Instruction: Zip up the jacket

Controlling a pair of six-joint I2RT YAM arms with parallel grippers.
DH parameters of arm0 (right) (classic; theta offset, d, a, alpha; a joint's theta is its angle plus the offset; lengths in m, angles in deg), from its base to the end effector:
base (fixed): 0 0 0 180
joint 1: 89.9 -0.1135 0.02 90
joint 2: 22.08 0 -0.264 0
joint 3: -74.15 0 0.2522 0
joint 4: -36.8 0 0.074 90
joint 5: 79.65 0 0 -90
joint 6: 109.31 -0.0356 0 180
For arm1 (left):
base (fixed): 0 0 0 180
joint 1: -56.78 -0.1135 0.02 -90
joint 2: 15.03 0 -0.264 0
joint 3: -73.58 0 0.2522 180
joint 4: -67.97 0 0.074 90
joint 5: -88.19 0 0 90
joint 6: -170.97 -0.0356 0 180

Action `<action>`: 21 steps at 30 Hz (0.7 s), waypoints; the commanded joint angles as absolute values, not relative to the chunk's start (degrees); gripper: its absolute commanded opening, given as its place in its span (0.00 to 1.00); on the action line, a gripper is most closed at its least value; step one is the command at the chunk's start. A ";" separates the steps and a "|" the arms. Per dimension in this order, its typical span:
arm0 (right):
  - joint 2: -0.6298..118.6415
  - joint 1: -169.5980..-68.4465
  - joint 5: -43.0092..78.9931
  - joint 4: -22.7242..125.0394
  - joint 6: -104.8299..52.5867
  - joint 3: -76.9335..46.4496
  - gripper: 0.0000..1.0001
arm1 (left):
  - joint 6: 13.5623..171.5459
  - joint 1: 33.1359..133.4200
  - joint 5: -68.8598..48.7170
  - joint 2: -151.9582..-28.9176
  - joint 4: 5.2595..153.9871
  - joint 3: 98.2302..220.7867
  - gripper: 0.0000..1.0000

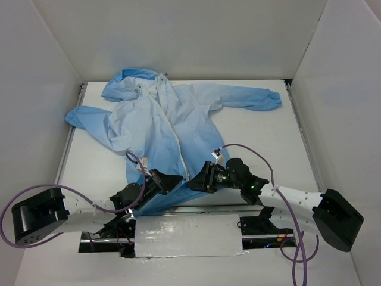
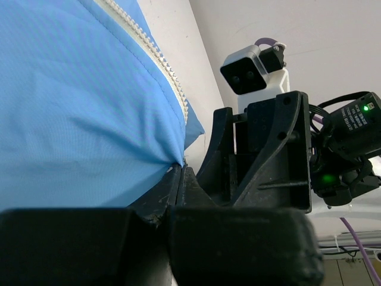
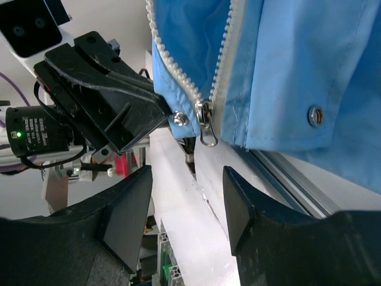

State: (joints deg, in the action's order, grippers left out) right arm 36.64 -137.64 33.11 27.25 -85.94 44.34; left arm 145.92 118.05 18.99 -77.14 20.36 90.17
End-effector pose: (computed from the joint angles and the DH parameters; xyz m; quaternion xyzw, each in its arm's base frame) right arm 0.1273 0.1606 0.1818 0.0187 0.8078 0.5636 0.1718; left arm 0.0978 -0.1521 0.1708 -0.1518 0.6782 -0.5748 0.4320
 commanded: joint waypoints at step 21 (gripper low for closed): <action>40.77 -137.71 29.60 21.29 -86.81 40.79 0.48 | 146.28 118.30 19.11 -77.43 14.40 87.52 0.00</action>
State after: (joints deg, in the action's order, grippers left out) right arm 40.49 -137.64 30.62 24.10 -86.79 43.44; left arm 145.90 118.05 18.96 -77.16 19.97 90.17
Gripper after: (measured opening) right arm 0.486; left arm 0.055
